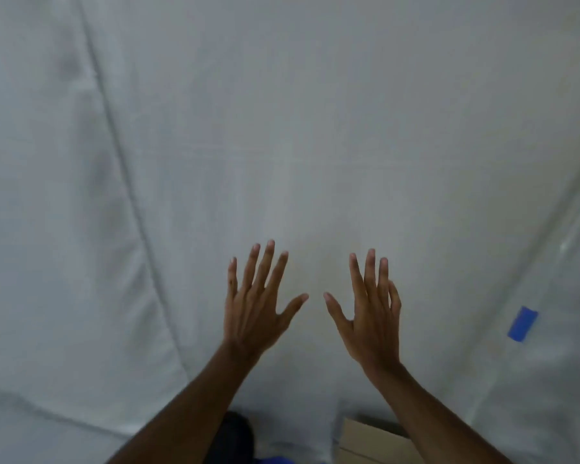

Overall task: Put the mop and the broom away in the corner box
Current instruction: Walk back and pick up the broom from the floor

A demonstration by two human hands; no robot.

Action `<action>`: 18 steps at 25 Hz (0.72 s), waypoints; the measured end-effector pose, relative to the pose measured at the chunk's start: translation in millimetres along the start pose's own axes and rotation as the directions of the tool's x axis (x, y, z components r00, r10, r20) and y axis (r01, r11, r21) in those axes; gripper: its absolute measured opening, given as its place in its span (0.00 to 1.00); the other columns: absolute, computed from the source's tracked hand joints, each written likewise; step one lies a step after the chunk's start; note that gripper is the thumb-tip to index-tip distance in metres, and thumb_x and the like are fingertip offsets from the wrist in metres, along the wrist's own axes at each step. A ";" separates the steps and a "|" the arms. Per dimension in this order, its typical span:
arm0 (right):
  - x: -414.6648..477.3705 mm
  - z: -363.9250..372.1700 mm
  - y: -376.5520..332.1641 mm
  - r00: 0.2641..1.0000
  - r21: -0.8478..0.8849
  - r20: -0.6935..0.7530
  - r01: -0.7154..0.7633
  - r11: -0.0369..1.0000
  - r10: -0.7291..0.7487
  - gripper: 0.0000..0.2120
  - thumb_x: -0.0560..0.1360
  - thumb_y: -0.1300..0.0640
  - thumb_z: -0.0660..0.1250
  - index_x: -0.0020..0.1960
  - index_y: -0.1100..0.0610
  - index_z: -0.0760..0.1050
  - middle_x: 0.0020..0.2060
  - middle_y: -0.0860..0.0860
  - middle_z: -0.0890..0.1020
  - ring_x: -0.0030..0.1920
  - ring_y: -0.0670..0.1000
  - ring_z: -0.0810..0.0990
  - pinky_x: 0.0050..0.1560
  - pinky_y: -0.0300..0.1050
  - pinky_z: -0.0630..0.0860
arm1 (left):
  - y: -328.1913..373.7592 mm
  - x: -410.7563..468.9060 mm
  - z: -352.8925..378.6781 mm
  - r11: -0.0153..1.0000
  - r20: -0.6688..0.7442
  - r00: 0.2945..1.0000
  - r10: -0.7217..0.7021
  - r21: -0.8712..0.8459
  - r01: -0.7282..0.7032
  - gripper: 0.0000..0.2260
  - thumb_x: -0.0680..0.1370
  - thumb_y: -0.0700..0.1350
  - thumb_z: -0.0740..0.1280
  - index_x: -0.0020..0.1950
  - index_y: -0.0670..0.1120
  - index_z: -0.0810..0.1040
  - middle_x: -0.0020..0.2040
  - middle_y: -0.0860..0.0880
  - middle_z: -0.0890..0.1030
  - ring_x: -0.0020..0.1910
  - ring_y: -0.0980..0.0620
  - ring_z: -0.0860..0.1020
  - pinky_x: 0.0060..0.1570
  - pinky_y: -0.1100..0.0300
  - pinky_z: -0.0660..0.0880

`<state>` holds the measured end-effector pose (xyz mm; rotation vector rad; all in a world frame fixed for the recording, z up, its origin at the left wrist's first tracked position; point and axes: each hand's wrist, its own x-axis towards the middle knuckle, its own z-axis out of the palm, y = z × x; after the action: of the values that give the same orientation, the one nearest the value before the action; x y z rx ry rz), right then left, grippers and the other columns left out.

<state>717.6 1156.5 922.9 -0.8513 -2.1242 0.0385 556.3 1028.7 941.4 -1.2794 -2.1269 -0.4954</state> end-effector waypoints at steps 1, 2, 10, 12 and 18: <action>4.8 -9.7 -49.7 0.998 0.043 0.008 0.054 0.998 -0.055 0.39 0.76 0.30 0.52 0.82 0.45 0.47 0.82 0.49 0.45 0.82 0.52 0.43 0.79 0.57 0.47 | -34.5 -8.8 -39.7 0.997 -0.019 0.998 -0.062 0.053 0.063 0.38 0.77 0.72 0.50 0.81 0.52 0.53 0.83 0.48 0.52 0.82 0.46 0.49 0.79 0.38 0.47; 6.0 -15.3 -101.2 0.993 0.099 0.011 0.112 0.989 -0.114 0.39 0.76 0.30 0.51 0.82 0.45 0.47 0.82 0.49 0.45 0.82 0.52 0.43 0.79 0.57 0.47 | -70.1 -22.4 -79.2 0.987 -0.034 0.992 -0.122 0.103 0.125 0.38 0.77 0.72 0.49 0.81 0.53 0.52 0.83 0.48 0.52 0.82 0.46 0.49 0.79 0.37 0.47; -86.1 -10.0 -458.0 0.865 0.432 0.026 0.442 0.786 -0.501 0.39 0.77 0.30 0.54 0.82 0.45 0.48 0.83 0.49 0.47 0.82 0.52 0.45 0.78 0.56 0.49 | -296.4 -221.1 -298.1 0.802 -0.181 0.868 -0.463 0.332 0.497 0.37 0.78 0.72 0.50 0.81 0.52 0.56 0.82 0.49 0.55 0.82 0.46 0.52 0.78 0.38 0.49; -139.6 1.3 -552.9 0.798 0.522 0.052 0.491 0.698 -0.600 0.39 0.77 0.30 0.53 0.82 0.44 0.46 0.82 0.48 0.44 0.82 0.51 0.43 0.78 0.56 0.48 | -356.9 -299.1 -350.9 0.705 -0.198 0.807 -0.557 0.400 0.585 0.36 0.78 0.71 0.50 0.81 0.53 0.56 0.82 0.49 0.56 0.82 0.46 0.52 0.78 0.38 0.49; -310.1 28.2 -783.9 0.625 0.718 0.140 0.470 0.513 -0.768 0.38 0.77 0.29 0.50 0.81 0.42 0.43 0.82 0.46 0.41 0.82 0.50 0.40 0.78 0.60 0.52 | -501.8 -527.9 -450.2 0.478 -0.124 0.622 -0.773 0.529 0.701 0.34 0.79 0.70 0.50 0.80 0.52 0.59 0.82 0.48 0.56 0.81 0.45 0.54 0.78 0.37 0.49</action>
<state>391.8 378.6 930.7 0.4474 -2.4856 0.5764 435.2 181.2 924.8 0.0049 -2.6183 -0.0989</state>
